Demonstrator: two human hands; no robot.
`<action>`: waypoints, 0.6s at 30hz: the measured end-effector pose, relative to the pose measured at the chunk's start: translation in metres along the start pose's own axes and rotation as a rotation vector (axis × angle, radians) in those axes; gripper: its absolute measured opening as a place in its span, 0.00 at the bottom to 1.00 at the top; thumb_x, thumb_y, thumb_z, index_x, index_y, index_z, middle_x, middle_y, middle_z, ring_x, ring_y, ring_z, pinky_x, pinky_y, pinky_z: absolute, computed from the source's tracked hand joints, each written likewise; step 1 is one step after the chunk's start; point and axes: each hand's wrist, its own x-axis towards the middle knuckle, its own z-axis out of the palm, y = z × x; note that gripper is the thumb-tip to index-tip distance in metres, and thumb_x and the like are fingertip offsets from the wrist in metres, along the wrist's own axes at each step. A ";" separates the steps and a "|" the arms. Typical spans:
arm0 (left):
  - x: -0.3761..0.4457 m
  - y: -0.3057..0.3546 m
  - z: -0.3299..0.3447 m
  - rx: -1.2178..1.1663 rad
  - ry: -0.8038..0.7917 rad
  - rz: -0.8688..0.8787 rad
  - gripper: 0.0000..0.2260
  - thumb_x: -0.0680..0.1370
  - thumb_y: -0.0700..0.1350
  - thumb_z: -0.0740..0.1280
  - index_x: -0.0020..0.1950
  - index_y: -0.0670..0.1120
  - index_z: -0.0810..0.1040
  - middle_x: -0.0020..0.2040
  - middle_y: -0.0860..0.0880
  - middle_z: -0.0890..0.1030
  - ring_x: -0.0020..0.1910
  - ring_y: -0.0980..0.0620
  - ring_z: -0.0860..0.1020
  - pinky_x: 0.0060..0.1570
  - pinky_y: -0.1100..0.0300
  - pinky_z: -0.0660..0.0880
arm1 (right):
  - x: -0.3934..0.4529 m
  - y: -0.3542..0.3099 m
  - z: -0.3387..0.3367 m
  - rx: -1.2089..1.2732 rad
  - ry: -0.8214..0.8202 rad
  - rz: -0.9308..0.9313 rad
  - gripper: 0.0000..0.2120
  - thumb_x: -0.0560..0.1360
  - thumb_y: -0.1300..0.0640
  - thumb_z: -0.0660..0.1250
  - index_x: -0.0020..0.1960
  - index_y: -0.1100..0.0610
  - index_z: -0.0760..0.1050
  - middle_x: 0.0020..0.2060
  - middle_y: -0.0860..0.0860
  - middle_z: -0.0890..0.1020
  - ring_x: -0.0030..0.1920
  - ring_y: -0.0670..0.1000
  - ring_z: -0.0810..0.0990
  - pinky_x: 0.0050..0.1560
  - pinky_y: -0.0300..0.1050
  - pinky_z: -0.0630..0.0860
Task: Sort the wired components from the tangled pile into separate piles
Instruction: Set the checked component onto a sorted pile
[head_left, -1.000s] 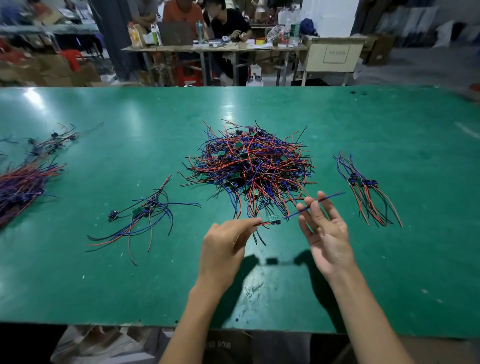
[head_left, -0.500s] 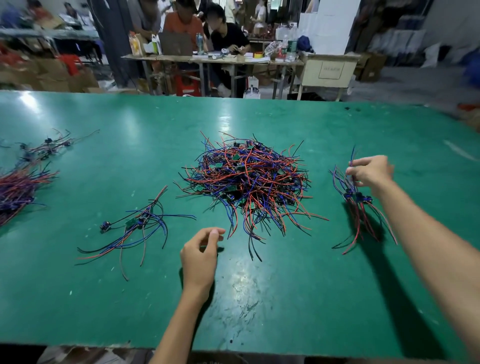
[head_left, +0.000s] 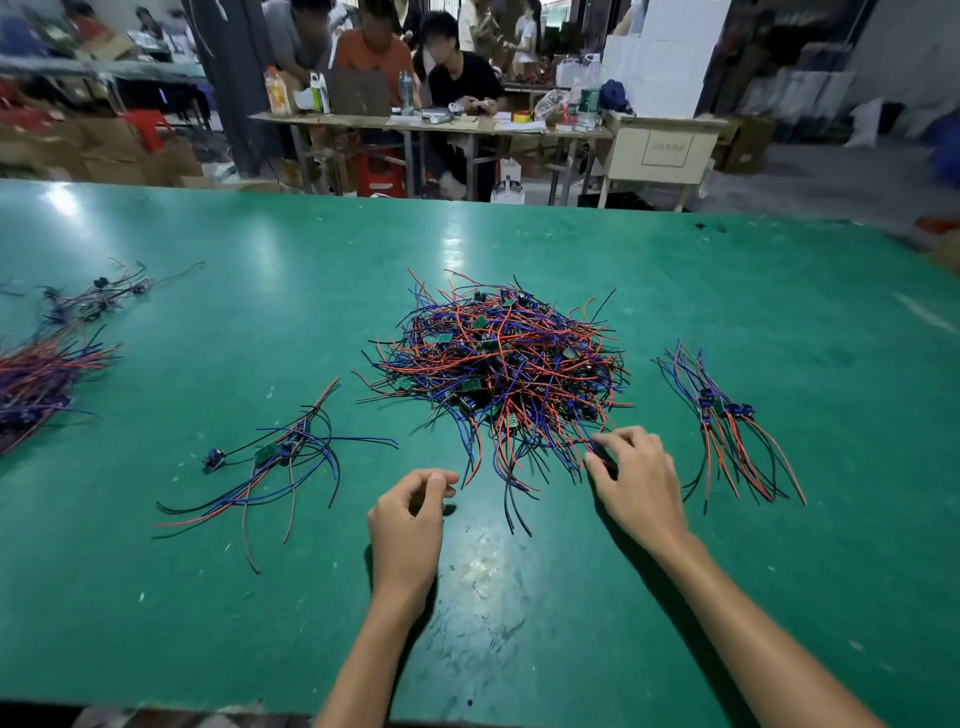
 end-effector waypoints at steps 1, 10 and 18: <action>-0.001 0.000 -0.001 0.009 -0.005 0.009 0.12 0.80 0.44 0.67 0.41 0.56 0.85 0.38 0.55 0.85 0.39 0.58 0.83 0.41 0.63 0.77 | -0.003 0.000 0.001 0.008 0.031 0.008 0.13 0.80 0.50 0.68 0.61 0.54 0.82 0.54 0.51 0.80 0.57 0.54 0.75 0.59 0.51 0.70; -0.014 0.007 -0.003 0.102 -0.059 0.111 0.12 0.80 0.43 0.67 0.40 0.55 0.85 0.40 0.58 0.85 0.41 0.58 0.82 0.39 0.71 0.74 | -0.028 -0.009 -0.028 0.338 -0.077 0.178 0.08 0.80 0.52 0.69 0.44 0.52 0.82 0.41 0.52 0.86 0.43 0.55 0.82 0.46 0.47 0.73; -0.050 0.050 0.038 -0.019 -0.453 0.147 0.13 0.84 0.50 0.62 0.55 0.50 0.86 0.55 0.57 0.85 0.58 0.60 0.80 0.57 0.67 0.74 | -0.076 -0.052 -0.045 1.187 -0.207 0.257 0.09 0.75 0.50 0.70 0.46 0.52 0.87 0.33 0.48 0.82 0.30 0.45 0.77 0.33 0.36 0.77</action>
